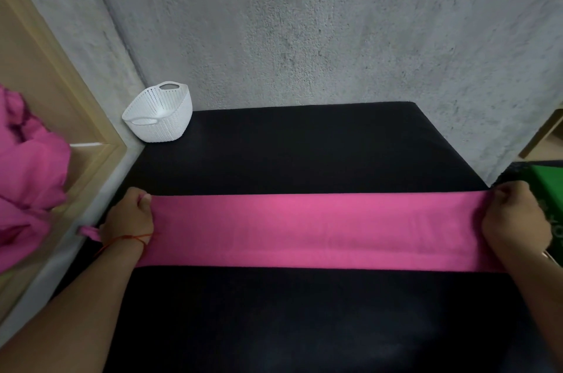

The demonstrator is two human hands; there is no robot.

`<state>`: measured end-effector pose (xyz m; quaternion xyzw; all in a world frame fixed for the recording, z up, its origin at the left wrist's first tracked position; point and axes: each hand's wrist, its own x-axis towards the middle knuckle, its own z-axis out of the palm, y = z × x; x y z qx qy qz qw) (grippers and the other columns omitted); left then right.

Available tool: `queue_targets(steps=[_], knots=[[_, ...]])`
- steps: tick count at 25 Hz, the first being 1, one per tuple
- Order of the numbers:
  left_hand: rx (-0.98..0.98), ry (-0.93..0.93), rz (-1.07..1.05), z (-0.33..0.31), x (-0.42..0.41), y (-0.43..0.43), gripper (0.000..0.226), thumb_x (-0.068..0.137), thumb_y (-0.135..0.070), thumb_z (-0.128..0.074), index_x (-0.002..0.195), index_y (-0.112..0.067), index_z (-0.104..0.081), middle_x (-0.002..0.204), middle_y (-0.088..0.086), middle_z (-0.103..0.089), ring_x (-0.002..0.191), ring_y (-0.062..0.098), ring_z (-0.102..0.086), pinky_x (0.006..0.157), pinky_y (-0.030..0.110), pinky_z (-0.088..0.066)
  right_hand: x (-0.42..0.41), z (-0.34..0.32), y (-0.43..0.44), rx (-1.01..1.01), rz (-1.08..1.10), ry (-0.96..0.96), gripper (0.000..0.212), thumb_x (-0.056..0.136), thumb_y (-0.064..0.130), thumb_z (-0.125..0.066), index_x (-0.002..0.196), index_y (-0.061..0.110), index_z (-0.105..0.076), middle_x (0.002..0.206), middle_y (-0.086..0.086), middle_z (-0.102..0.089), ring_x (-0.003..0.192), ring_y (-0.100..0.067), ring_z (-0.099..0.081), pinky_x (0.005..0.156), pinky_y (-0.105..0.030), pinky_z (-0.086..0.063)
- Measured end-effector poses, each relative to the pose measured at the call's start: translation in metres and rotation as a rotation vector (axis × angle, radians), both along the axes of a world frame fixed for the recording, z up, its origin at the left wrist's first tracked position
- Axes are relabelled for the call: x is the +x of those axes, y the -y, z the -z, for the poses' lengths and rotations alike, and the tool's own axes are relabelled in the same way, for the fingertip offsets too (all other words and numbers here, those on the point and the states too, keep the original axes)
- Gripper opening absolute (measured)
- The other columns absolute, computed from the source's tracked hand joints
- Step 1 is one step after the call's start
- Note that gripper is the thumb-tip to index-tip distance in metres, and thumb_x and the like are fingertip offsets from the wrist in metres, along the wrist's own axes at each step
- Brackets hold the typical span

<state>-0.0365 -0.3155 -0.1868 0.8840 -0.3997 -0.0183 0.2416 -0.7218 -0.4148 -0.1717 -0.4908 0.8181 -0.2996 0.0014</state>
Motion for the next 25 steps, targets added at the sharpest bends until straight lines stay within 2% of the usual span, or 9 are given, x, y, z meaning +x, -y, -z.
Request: queue_targets(steps=[4, 7, 10, 14, 16, 17, 20, 22, 25], knots=[[0.080, 0.052, 0.048, 0.004, 0.013, 0.006, 0.017, 0.103, -0.046, -0.041, 0.096, -0.034, -0.050, 0.106, 0.011, -0.059, 0.097, 0.038, -0.060, 0.088, 0.054, -0.052, 0.000, -0.001, 0.003, 0.058, -0.047, -0.055, 0.018, 0.103, 0.029, -0.038, 0.113, 0.021, -0.050, 0.117, -0.021, -0.061, 0.095, -0.048, -0.065, 0.084, -0.060, -0.054], [0.169, 0.131, 0.072, -0.006, 0.013, 0.013, 0.021, 0.107, -0.038, -0.043, 0.101, -0.022, -0.055, 0.114, 0.019, -0.056, 0.103, 0.041, -0.057, 0.087, 0.050, -0.048, -0.001, 0.001, 0.002, 0.070, -0.061, -0.058, 0.021, 0.105, 0.028, -0.037, 0.118, 0.019, -0.051, 0.120, -0.024, -0.054, 0.096, -0.052, -0.062, 0.083, -0.060, -0.049], [0.257, 0.381, 0.079, -0.018, -0.014, 0.016, 0.025, 0.105, -0.032, -0.037, 0.111, -0.020, -0.059, 0.118, 0.014, -0.058, 0.109, 0.038, -0.055, 0.089, 0.050, -0.047, -0.003, 0.005, 0.006, 0.061, -0.047, -0.069, 0.022, 0.107, 0.028, -0.037, 0.122, 0.017, -0.050, 0.123, -0.028, -0.051, 0.100, -0.055, -0.060, 0.084, -0.062, -0.047], [0.170, 0.388, 0.472, -0.025, -0.112, 0.027, 0.041, 0.098, -0.049, -0.027, 0.105, -0.031, -0.063, 0.107, 0.000, -0.065, 0.098, 0.028, -0.062, 0.090, 0.046, -0.046, 0.000, 0.008, 0.009, 0.045, -0.064, -0.215, 0.026, 0.104, 0.024, -0.050, 0.128, 0.017, -0.057, 0.129, -0.027, -0.053, 0.114, -0.051, -0.052, 0.096, -0.066, -0.042], [0.103, 0.305, 0.690, -0.026, -0.168, 0.034, 0.031, 0.100, -0.052, -0.036, 0.108, -0.035, -0.061, 0.109, -0.009, -0.063, 0.101, 0.020, -0.060, 0.097, 0.044, -0.044, 0.028, 0.002, 0.004, -0.013, -0.233, -0.339, 0.026, 0.099, 0.026, -0.058, 0.124, 0.021, -0.064, 0.126, -0.019, -0.059, 0.113, -0.046, -0.054, 0.097, -0.061, -0.043], [0.094, 0.266, 0.760, -0.025, -0.188, 0.039, 0.023, 0.102, -0.051, -0.042, 0.110, -0.037, -0.059, 0.112, -0.012, -0.060, 0.104, 0.016, -0.057, 0.100, 0.043, -0.043, 0.053, -0.002, 0.000, -0.035, -0.397, -0.360, 0.026, 0.097, 0.030, -0.058, 0.120, 0.024, -0.068, 0.121, -0.013, -0.063, 0.109, -0.043, -0.057, 0.095, -0.057, -0.046], [0.127, 0.155, 0.755, -0.021, -0.218, 0.053, 0.014, 0.103, -0.049, -0.050, 0.108, -0.038, -0.058, 0.115, -0.015, -0.056, 0.111, 0.013, -0.051, 0.103, 0.041, -0.042, 0.140, -0.008, -0.020, 0.063, -0.959, -0.279, 0.033, 0.098, 0.042, -0.051, 0.124, 0.032, -0.068, 0.124, 0.004, -0.065, 0.110, -0.028, -0.061, 0.098, -0.046, -0.049], [0.126, 0.123, 0.670, -0.020, -0.221, 0.057, 0.015, 0.103, -0.047, -0.053, 0.113, -0.038, -0.059, 0.119, -0.014, -0.056, 0.117, 0.016, -0.051, 0.105, 0.043, -0.041, 0.187, -0.002, -0.034, 0.098, -1.082, -0.309, 0.042, 0.100, 0.041, -0.047, 0.138, 0.035, -0.063, 0.141, 0.008, -0.059, 0.126, -0.021, -0.055, 0.108, -0.045, -0.045], [0.014, 0.293, 0.673, -0.020, -0.235, 0.044, 0.031, 0.102, -0.038, -0.056, 0.133, -0.038, -0.056, 0.137, -0.014, -0.053, 0.131, 0.017, -0.047, 0.115, 0.048, -0.035, 0.227, 0.005, -0.052, 0.197, -1.122, -0.380, 0.055, 0.105, 0.047, -0.031, 0.157, 0.036, -0.046, 0.165, 0.007, -0.041, 0.150, -0.022, -0.039, 0.123, -0.049, -0.031]])
